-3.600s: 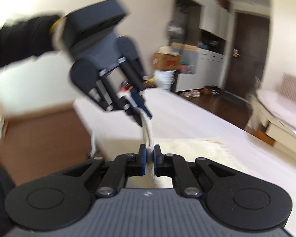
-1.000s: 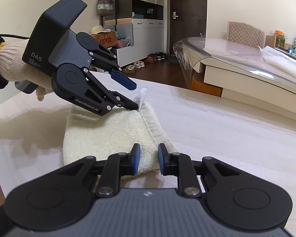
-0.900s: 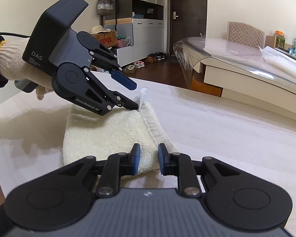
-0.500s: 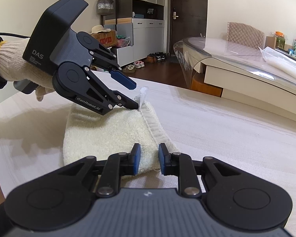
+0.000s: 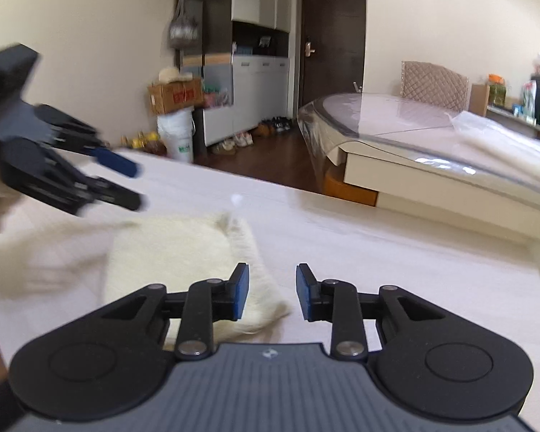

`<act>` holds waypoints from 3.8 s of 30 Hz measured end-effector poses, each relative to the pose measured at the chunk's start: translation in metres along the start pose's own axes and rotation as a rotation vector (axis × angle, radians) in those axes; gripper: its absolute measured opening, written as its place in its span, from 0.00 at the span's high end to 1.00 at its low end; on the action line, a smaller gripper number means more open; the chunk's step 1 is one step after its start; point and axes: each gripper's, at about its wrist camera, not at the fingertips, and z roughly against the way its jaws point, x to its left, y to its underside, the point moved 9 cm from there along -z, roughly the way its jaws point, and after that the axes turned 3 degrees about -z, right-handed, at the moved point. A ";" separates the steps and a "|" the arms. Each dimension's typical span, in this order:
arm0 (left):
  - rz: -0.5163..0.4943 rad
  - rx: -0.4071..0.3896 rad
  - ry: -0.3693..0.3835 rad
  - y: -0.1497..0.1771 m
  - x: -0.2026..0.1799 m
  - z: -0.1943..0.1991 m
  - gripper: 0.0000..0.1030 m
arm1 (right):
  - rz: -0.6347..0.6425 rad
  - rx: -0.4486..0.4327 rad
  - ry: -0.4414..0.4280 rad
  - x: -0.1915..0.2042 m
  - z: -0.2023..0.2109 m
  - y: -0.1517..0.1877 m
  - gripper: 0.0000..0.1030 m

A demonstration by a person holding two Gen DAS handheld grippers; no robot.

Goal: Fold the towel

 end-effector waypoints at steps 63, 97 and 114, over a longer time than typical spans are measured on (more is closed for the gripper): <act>0.037 0.000 -0.045 0.026 -0.042 0.016 0.39 | -0.060 0.023 0.017 0.030 0.027 0.022 0.58; 0.351 -0.066 -0.109 0.053 -0.076 0.089 0.00 | -0.140 -0.051 0.026 0.077 0.112 0.034 0.36; 0.412 -0.104 -0.174 0.055 -0.072 0.113 0.00 | -0.123 -0.087 0.016 0.089 0.133 0.033 0.35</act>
